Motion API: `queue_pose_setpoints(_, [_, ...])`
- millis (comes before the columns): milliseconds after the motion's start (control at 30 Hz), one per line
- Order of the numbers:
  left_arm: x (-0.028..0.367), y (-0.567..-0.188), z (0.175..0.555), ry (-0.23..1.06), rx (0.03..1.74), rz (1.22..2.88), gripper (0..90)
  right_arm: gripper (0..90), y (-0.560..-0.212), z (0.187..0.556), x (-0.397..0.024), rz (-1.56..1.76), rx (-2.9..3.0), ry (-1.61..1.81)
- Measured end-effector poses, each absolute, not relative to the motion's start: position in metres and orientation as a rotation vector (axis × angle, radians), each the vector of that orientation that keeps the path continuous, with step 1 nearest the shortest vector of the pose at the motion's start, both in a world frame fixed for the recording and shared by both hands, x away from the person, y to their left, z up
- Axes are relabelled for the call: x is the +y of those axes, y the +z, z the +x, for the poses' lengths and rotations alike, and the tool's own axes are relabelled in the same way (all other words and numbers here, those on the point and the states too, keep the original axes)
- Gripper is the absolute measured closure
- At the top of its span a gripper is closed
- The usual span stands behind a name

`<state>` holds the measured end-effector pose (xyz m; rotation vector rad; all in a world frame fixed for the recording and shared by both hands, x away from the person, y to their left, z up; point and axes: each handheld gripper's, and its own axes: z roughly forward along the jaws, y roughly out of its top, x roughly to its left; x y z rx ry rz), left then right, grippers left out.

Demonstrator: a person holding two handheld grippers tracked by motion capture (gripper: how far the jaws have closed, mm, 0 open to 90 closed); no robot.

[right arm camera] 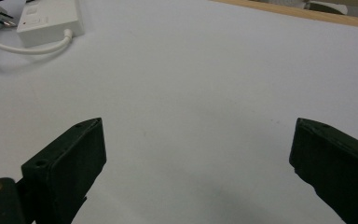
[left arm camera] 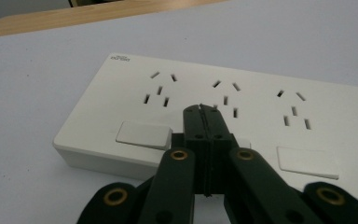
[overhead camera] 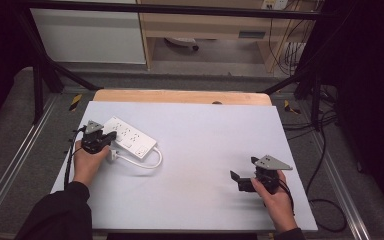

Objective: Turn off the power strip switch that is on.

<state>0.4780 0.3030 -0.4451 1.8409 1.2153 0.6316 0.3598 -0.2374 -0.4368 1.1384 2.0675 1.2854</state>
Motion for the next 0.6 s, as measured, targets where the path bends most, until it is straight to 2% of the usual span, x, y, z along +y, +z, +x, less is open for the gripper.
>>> queue_pose_setpoints(600, [0.3011,-0.4409,0.4767,0.638,1.183,1.803,90.0,4.1,-0.4369,0.3600,-0.2373,1.136,2.068,1.283])
